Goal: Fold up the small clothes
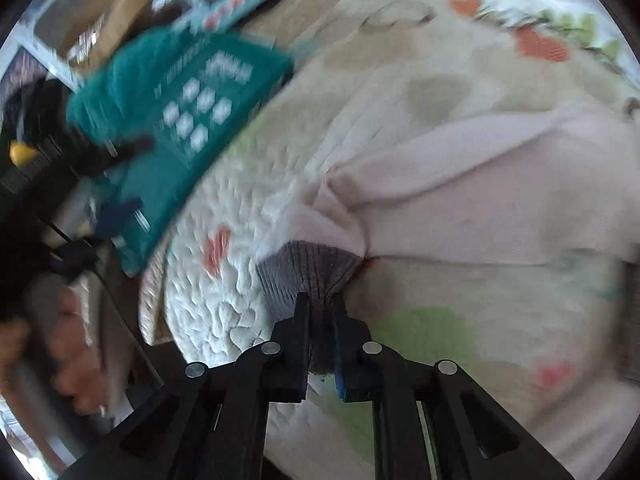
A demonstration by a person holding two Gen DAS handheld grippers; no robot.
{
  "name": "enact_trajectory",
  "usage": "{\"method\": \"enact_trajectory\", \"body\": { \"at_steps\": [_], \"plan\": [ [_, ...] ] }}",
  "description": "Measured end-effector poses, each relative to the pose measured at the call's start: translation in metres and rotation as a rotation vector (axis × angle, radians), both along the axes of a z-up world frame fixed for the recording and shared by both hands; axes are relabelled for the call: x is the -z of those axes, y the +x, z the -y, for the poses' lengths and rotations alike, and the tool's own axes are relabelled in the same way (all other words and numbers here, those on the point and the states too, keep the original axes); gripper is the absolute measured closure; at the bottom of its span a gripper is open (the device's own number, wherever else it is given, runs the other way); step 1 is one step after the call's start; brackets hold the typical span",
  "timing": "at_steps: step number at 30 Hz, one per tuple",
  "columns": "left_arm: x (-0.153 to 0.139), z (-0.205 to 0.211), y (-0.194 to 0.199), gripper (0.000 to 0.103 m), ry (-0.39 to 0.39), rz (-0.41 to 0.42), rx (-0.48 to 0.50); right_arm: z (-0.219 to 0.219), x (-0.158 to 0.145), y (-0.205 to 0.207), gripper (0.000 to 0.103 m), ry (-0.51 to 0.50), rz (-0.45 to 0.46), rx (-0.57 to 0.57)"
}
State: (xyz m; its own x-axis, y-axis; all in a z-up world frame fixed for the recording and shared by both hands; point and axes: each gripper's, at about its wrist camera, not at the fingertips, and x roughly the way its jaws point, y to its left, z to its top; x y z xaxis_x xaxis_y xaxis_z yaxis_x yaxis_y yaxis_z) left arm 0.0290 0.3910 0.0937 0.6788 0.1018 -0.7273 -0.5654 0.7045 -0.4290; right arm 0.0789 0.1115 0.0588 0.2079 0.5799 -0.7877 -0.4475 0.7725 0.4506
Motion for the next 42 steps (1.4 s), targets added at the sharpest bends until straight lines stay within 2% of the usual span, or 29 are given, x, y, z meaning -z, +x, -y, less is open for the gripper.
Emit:
{"method": "enact_trajectory", "body": {
  "at_steps": [4, 7, 9, 11, 12, 14, 15, 16, 17, 18, 19, 23, 25, 28, 33, 37, 38, 39, 40, 42],
  "plan": [
    [-0.004, 0.031, 0.009, 0.036, 0.011, 0.012, 0.083, 0.100, -0.050, -0.001, 0.092, 0.014, 0.074, 0.121],
    [-0.006, 0.065, 0.020, 0.036, 0.020, 0.020, 0.171, 0.200, -0.067, -0.001, 0.093, -0.049, 0.103, 0.265],
    [-0.007, 0.091, 0.028, 0.036, 0.020, 0.019, 0.236, 0.276, -0.063, -0.003, 0.092, -0.146, 0.099, 0.401],
    [-0.005, 0.119, 0.039, 0.036, 0.008, 0.014, 0.304, 0.333, -0.051, -0.005, 0.092, -0.245, 0.080, 0.518],
    [-0.004, 0.131, 0.043, 0.036, 0.000, 0.011, 0.330, 0.355, -0.044, -0.006, 0.091, -0.334, 0.081, 0.569],
    [-0.001, 0.156, 0.052, 0.036, -0.017, 0.000, 0.375, 0.395, -0.021, -0.005, 0.084, -0.586, 0.049, 0.670],
    [0.000, 0.169, 0.056, 0.036, -0.025, -0.005, 0.396, 0.408, -0.015, -0.008, 0.083, -0.620, 0.028, 0.710],
    [0.000, 0.182, 0.061, 0.036, -0.031, -0.008, 0.422, 0.421, -0.015, -0.012, 0.083, -0.591, 0.024, 0.739],
    [0.001, 0.192, 0.064, 0.036, -0.029, -0.012, 0.439, 0.424, -0.019, -0.016, 0.078, -0.532, 0.039, 0.752],
    [0.001, 0.204, 0.068, 0.036, -0.021, -0.018, 0.461, 0.422, -0.022, -0.017, 0.064, -0.504, 0.056, 0.753],
    [0.002, 0.214, 0.072, 0.036, -0.010, -0.025, 0.483, 0.416, -0.027, -0.016, 0.055, -0.476, 0.084, 0.746],
    [0.005, 0.248, 0.082, 0.036, 0.019, -0.052, 0.566, 0.368, -0.037, 0.008, 0.054, -0.333, 0.160, 0.601],
    [0.007, 0.258, 0.086, 0.036, 0.036, -0.073, 0.597, 0.333, -0.035, 0.026, 0.048, -0.261, 0.160, 0.509],
    [0.008, 0.254, 0.090, 0.036, 0.036, -0.086, 0.589, 0.278, -0.033, 0.062, 0.046, -0.193, 0.152, 0.392],
    [0.009, 0.225, 0.094, 0.036, 0.012, -0.085, 0.522, 0.198, -0.021, 0.129, 0.036, -0.222, 0.154, 0.274],
    [0.015, 0.208, 0.096, 0.036, -0.043, -0.098, 0.494, 0.157, 0.012, 0.182, 0.036, -0.339, 0.089, 0.266],
    [0.015, 0.206, 0.096, 0.036, -0.047, -0.099, 0.495, 0.153, 0.023, 0.193, 0.037, -0.364, 0.058, 0.263],
    [0.016, 0.205, 0.096, 0.036, -0.046, -0.101, 0.495, 0.147, 0.033, 0.201, 0.062, -0.393, 0.018, 0.249],
    [0.016, 0.203, 0.095, 0.036, -0.044, -0.102, 0.495, 0.140, 0.045, 0.208, 0.094, -0.435, -0.036, 0.225],
    [0.017, 0.200, 0.094, 0.036, -0.043, -0.103, 0.495, 0.128, 0.043, 0.214, 0.095, -0.495, -0.024, 0.192]
  ]
}}
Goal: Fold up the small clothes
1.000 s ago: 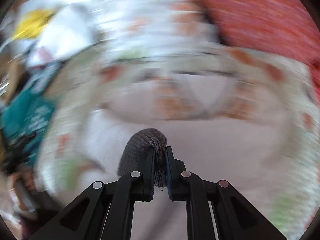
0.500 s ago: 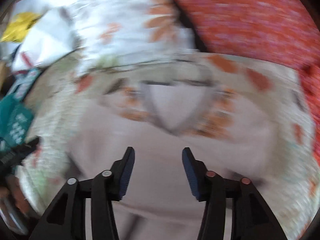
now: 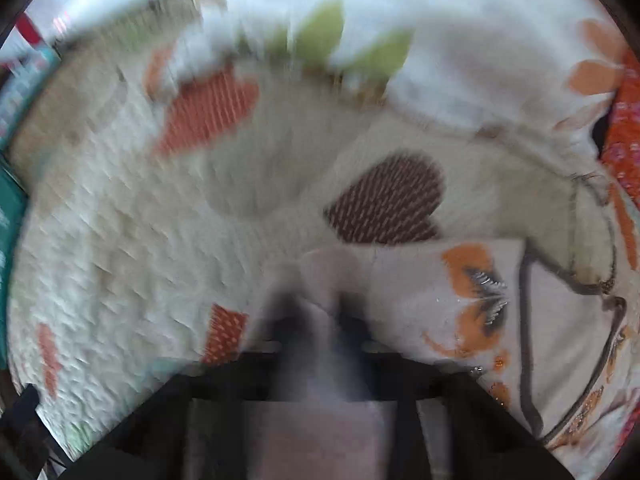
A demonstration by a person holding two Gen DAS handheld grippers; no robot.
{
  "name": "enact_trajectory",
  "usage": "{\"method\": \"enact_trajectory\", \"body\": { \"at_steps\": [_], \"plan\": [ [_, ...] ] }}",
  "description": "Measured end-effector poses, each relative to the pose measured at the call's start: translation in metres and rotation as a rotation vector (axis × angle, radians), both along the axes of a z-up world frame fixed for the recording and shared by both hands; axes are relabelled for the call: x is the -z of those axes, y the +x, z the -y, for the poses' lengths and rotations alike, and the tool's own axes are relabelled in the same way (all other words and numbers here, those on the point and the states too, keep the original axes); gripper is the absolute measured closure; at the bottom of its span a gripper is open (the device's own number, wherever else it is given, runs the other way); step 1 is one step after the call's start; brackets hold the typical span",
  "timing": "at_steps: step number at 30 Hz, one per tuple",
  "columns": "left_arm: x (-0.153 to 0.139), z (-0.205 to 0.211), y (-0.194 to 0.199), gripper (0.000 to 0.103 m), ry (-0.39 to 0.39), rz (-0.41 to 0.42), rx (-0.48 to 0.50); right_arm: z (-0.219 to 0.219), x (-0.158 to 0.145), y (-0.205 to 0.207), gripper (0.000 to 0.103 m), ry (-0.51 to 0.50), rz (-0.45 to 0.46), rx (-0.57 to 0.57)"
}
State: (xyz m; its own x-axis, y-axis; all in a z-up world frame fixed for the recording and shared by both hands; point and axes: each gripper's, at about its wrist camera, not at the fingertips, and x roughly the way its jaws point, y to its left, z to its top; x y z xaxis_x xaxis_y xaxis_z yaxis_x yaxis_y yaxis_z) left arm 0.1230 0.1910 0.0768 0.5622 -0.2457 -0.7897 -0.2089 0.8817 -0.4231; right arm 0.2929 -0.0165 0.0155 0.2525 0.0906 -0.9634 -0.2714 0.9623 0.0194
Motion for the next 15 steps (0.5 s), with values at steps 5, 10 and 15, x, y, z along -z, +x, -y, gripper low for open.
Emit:
{"method": "enact_trajectory", "body": {
  "at_steps": [5, 10, 15],
  "plan": [
    [0.005, -0.011, 0.002, 0.036, -0.001, -0.014, -0.024, 0.009, -0.033, 0.034, 0.096, 0.058, 0.129, 0.095],
    [0.006, -0.016, 0.006, 0.036, -0.004, -0.013, -0.047, 0.013, -0.015, 0.041, 0.092, 0.100, 0.126, 0.121],
    [0.006, -0.013, 0.004, 0.036, 0.021, -0.008, -0.036, 0.054, -0.061, -0.007, 0.056, 0.297, 0.190, 0.187]
  ]
}}
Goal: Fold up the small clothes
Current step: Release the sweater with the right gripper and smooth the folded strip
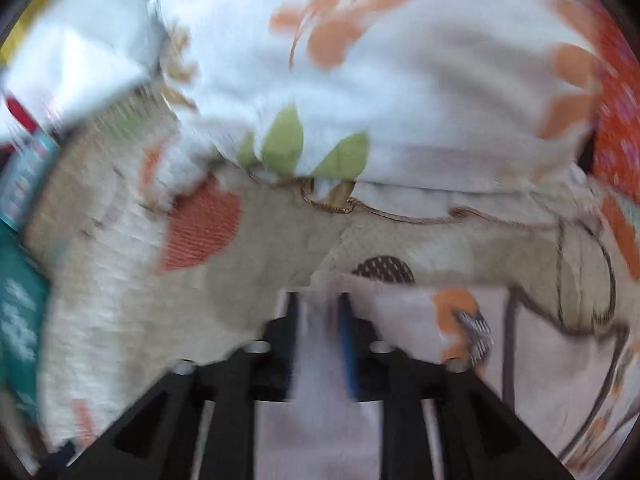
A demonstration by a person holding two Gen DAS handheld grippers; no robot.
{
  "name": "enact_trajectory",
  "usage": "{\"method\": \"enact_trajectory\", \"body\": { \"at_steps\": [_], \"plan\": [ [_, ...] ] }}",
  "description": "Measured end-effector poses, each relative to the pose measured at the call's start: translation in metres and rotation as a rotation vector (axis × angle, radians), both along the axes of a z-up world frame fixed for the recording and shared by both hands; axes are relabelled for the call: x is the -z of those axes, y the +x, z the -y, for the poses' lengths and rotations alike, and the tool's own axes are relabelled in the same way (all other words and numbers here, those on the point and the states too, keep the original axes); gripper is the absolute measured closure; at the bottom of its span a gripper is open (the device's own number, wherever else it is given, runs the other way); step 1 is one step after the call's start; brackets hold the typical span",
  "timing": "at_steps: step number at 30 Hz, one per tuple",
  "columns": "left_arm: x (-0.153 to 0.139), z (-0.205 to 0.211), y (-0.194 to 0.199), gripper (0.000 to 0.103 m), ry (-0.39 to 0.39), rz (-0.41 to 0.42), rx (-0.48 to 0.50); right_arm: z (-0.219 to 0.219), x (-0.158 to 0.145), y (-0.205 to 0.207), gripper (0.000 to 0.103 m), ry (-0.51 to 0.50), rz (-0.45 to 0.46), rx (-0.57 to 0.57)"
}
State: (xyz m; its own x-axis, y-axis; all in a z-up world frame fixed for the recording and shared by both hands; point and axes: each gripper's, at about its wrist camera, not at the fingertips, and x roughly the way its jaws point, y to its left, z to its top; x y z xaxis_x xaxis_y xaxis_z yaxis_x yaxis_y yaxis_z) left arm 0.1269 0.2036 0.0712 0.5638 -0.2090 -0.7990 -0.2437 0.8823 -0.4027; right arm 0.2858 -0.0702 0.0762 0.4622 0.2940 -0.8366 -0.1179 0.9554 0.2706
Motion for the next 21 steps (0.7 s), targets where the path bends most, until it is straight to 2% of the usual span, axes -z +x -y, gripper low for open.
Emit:
{"method": "enact_trajectory", "body": {
  "at_steps": [1, 3, 7, 9, 13, 16, 21],
  "plan": [
    [0.000, 0.001, -0.001, 0.036, 0.004, -0.001, 0.007, 0.014, -0.014, -0.017, 0.052, 0.012, 0.021, 0.008],
    [0.002, 0.004, -0.004, 0.036, 0.002, -0.006, 0.023, 0.052, -0.035, -0.058, 0.052, 0.025, 0.046, 0.004],
    [0.006, 0.013, -0.012, 0.036, 0.003, -0.019, 0.066, 0.148, -0.058, -0.143, 0.050, -0.073, 0.082, 0.117],
    [0.009, 0.020, -0.019, 0.036, 0.011, -0.019, 0.093, 0.203, -0.054, -0.194, 0.049, -0.167, 0.062, 0.226],
    [0.021, 0.032, -0.036, 0.036, 0.008, -0.039, 0.135, 0.278, -0.033, -0.264, 0.049, -0.194, -0.025, 0.366],
    [0.027, 0.036, -0.048, 0.036, -0.009, -0.047, 0.132, 0.302, -0.017, -0.290, 0.049, -0.143, -0.023, 0.410],
    [0.031, 0.055, -0.062, 0.036, 0.019, -0.034, 0.209, 0.275, 0.007, -0.272, 0.049, -0.129, -0.016, 0.380]
  ]
}}
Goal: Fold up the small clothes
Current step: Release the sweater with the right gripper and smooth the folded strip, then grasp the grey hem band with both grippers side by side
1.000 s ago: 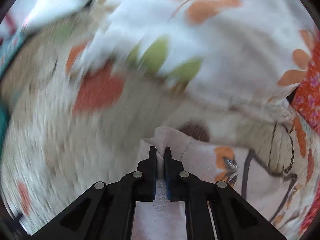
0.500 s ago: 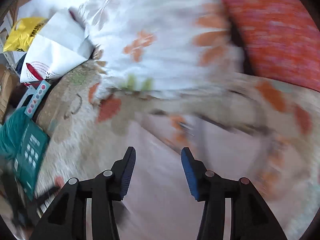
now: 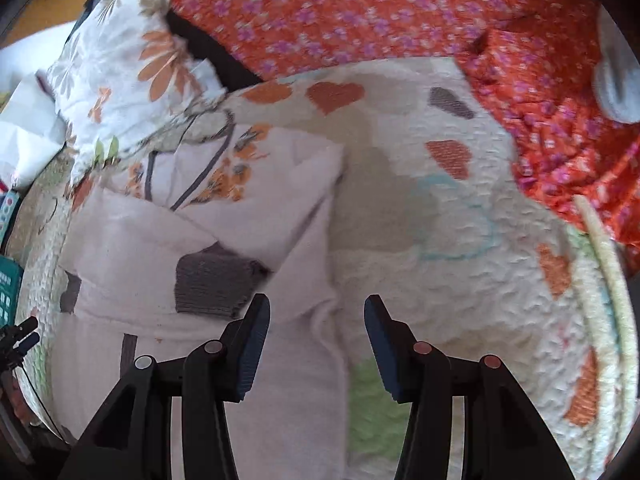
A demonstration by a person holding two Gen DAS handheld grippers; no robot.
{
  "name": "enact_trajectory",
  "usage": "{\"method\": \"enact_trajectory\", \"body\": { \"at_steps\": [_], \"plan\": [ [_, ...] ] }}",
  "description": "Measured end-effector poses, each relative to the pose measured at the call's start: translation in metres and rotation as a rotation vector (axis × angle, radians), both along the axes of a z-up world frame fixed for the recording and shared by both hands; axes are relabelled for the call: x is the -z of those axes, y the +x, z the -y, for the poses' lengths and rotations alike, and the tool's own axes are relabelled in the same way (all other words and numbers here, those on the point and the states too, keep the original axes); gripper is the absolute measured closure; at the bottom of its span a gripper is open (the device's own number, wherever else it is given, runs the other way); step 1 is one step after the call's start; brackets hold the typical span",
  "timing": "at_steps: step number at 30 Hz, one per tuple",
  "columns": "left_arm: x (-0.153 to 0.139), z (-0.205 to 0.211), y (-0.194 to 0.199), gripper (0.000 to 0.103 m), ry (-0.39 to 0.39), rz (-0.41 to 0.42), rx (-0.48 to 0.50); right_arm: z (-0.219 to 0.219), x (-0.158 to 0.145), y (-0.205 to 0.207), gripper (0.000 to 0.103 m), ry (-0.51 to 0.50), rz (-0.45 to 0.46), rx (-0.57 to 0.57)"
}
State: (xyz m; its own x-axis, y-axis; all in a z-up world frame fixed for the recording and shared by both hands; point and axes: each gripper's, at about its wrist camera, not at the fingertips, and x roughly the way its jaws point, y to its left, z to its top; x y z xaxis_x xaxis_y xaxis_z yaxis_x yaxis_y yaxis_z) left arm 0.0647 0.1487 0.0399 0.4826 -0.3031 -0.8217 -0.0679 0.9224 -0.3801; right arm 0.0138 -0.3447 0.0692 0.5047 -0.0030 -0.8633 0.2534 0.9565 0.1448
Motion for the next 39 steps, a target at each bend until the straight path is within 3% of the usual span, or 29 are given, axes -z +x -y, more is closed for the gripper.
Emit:
{"method": "enact_trajectory", "body": {
  "at_steps": [3, 7, 10, 11, 12, 15, 17, 18, 20, 21, 23, 24, 26, 27, 28, 30, 33, 34, 35, 36, 37, 39],
  "plan": [
    [0.004, 0.006, -0.008, 0.036, 0.043, 0.010, 0.026, -0.010, 0.010, -0.001, 0.049, 0.046, 0.043, 0.017],
    [0.009, 0.003, -0.009, 0.036, 0.037, -0.002, 0.024, -0.017, 0.012, 0.018, 0.049, 0.063, 0.100, 0.036],
    [0.009, 0.001, -0.009, 0.036, 0.001, -0.008, 0.020, -0.028, 0.027, 0.041, 0.050, 0.094, 0.039, 0.004],
    [0.009, 0.000, -0.009, 0.036, -0.007, -0.010, 0.020, -0.033, 0.034, 0.046, 0.055, 0.081, -0.004, -0.018],
    [0.009, 0.000, -0.008, 0.036, -0.012, -0.012, 0.022, -0.041, 0.038, 0.051, 0.079, 0.045, -0.046, -0.049],
    [0.007, 0.000, -0.006, 0.036, -0.028, -0.017, 0.035, -0.051, 0.030, 0.057, 0.093, -0.069, -0.057, -0.095],
    [0.006, 0.001, -0.003, 0.036, -0.038, -0.020, 0.048, -0.040, 0.025, 0.063, 0.094, -0.130, -0.065, -0.016],
    [0.006, 0.001, -0.001, 0.036, -0.039, -0.022, 0.051, -0.035, 0.024, 0.066, 0.103, -0.166, -0.070, 0.020],
    [0.005, 0.002, 0.000, 0.036, -0.040, -0.023, 0.057, -0.027, 0.026, 0.070, 0.102, -0.252, -0.093, 0.092],
    [0.006, 0.003, 0.000, 0.036, -0.039, -0.024, 0.061, -0.023, 0.028, 0.069, 0.102, -0.231, -0.106, 0.106],
    [0.007, 0.004, 0.000, 0.036, -0.025, -0.031, 0.079, -0.011, 0.029, 0.060, 0.100, -0.090, -0.095, 0.108],
    [0.009, 0.005, -0.001, 0.036, -0.019, -0.037, 0.088, -0.007, 0.028, 0.053, 0.093, -0.052, -0.083, 0.113],
    [0.015, 0.007, -0.003, 0.035, -0.012, -0.060, 0.112, 0.001, 0.023, 0.029, 0.067, 0.000, -0.041, 0.130],
    [0.018, 0.008, -0.004, 0.035, -0.010, -0.064, 0.122, 0.005, 0.022, 0.016, 0.043, 0.018, -0.027, 0.136],
    [0.018, 0.009, -0.006, 0.035, -0.001, -0.050, 0.133, 0.008, 0.022, 0.002, 0.036, 0.040, -0.012, 0.142],
    [0.018, 0.012, -0.010, 0.034, 0.007, -0.037, 0.162, 0.019, 0.026, -0.031, 0.036, 0.099, 0.013, 0.177],
    [0.021, 0.014, -0.018, 0.035, -0.073, -0.040, 0.222, 0.027, 0.041, -0.069, 0.036, 0.224, 0.000, 0.208],
    [0.022, 0.015, -0.022, 0.043, -0.123, -0.048, 0.247, 0.028, 0.049, -0.080, 0.036, 0.281, -0.005, 0.208],
    [0.024, 0.016, -0.025, 0.059, -0.168, -0.062, 0.266, 0.026, 0.051, -0.093, 0.036, 0.317, 0.031, 0.209],
    [0.028, 0.017, -0.028, 0.065, -0.212, -0.085, 0.281, 0.024, 0.050, -0.103, 0.036, 0.332, 0.069, 0.204],
    [0.035, 0.019, -0.033, 0.070, -0.250, -0.111, 0.285, 0.022, 0.051, -0.108, 0.035, 0.363, 0.080, 0.192],
    [0.040, 0.019, -0.046, 0.072, -0.264, -0.088, 0.262, 0.017, 0.051, -0.122, 0.035, 0.435, 0.119, 0.182]
  ]
}}
